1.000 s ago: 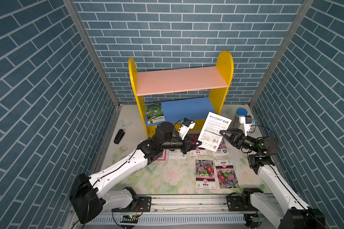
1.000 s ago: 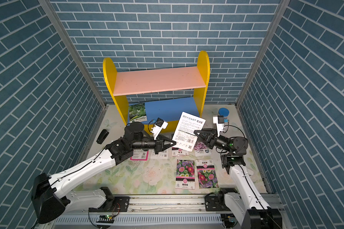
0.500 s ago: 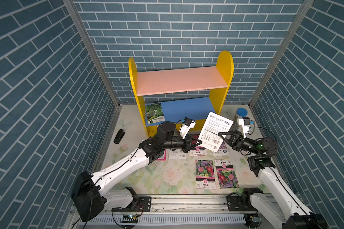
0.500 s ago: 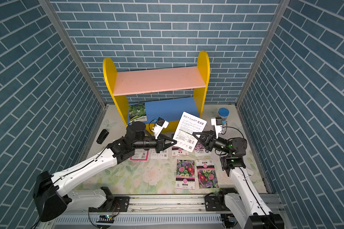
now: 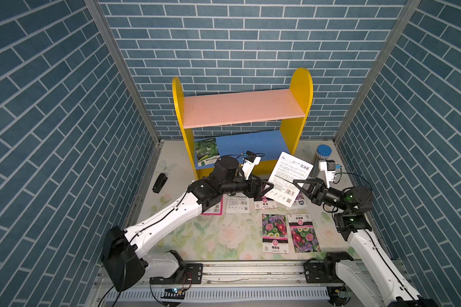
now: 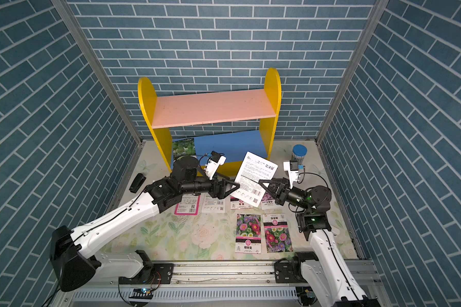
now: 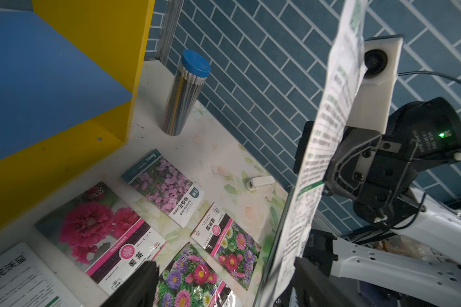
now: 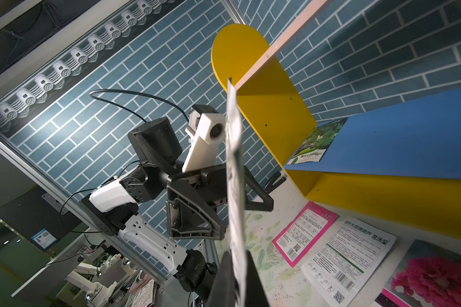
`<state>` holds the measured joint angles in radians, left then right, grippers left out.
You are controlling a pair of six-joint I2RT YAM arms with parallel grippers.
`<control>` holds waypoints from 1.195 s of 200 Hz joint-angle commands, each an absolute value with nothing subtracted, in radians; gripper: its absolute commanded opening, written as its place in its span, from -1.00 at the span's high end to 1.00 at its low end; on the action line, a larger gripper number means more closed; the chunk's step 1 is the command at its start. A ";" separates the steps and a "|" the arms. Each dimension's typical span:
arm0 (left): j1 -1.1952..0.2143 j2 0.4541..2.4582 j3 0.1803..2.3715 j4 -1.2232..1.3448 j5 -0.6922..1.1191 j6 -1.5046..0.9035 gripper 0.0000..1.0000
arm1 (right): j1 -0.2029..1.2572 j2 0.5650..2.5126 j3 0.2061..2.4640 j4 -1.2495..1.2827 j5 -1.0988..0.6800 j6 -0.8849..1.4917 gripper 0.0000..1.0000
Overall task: Take the seed bag off the shelf
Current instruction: Pick up the seed packet from the shelf, then place the seed packet at the center of the board.
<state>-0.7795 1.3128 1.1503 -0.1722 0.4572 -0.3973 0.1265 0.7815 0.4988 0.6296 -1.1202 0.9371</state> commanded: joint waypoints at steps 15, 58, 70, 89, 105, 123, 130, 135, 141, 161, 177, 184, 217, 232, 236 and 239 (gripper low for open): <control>-0.742 1.267 1.174 -0.318 0.316 -0.338 -0.97 | 0.132 0.729 0.535 0.411 -1.095 0.779 1.00; -0.679 1.207 1.155 -0.372 0.247 -0.318 -1.00 | 0.133 0.678 0.509 0.278 -1.086 0.723 1.00; -0.669 1.193 1.148 -0.374 0.232 -0.318 -0.99 | 0.135 0.667 0.494 0.267 -1.084 0.724 1.00; -0.661 1.175 1.141 -0.382 0.216 -0.315 -1.00 | 0.149 0.649 0.471 0.245 -1.057 0.724 1.00; -0.660 1.165 1.131 -0.382 0.209 -0.313 -0.99 | 0.183 0.634 0.448 0.230 -1.015 0.723 1.00; -0.660 1.160 1.132 -0.395 0.206 -0.317 -1.00 | 0.255 0.619 0.419 0.215 -0.942 0.713 1.00; -0.660 1.156 1.133 -0.401 0.204 -0.321 -1.00 | 0.287 0.617 0.405 0.211 -0.908 0.713 1.00; -0.661 1.153 1.133 -0.403 0.204 -0.323 -0.99 | 0.313 0.615 0.396 0.210 -0.885 0.713 1.00; -0.660 1.147 1.131 -0.406 0.200 -0.325 -0.99 | 0.342 0.612 0.384 0.211 -0.857 0.714 1.00; -0.660 1.127 1.112 -0.412 0.177 -0.337 -0.99 | 0.412 0.601 0.341 0.230 -0.795 0.738 1.00; -0.660 1.104 1.090 -0.410 0.159 -0.339 -0.99 | 0.463 0.596 0.305 0.258 -0.759 0.771 1.00; -0.659 1.092 1.081 -0.410 0.154 -0.339 -0.99 | 0.488 0.594 0.295 0.257 -0.737 0.775 1.00; -0.659 1.056 1.070 -0.419 0.149 -0.313 -1.00 | 0.602 0.602 0.272 0.247 -0.625 0.785 1.00; -0.661 1.059 1.079 -0.441 0.175 -0.294 -0.99 | 0.660 0.630 0.270 0.253 -0.573 0.785 1.00; -0.660 1.058 1.081 -0.446 0.180 -0.291 -1.00 | 0.679 0.641 0.269 0.256 -0.557 0.784 1.00; -0.660 1.059 1.081 -0.451 0.184 -0.288 -1.00 | 0.693 0.650 0.268 0.261 -0.546 0.784 1.00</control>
<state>-0.6640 1.0645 1.0790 -0.4080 0.1658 -0.3233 0.6147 0.6170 0.2775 0.2298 -0.6701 0.7628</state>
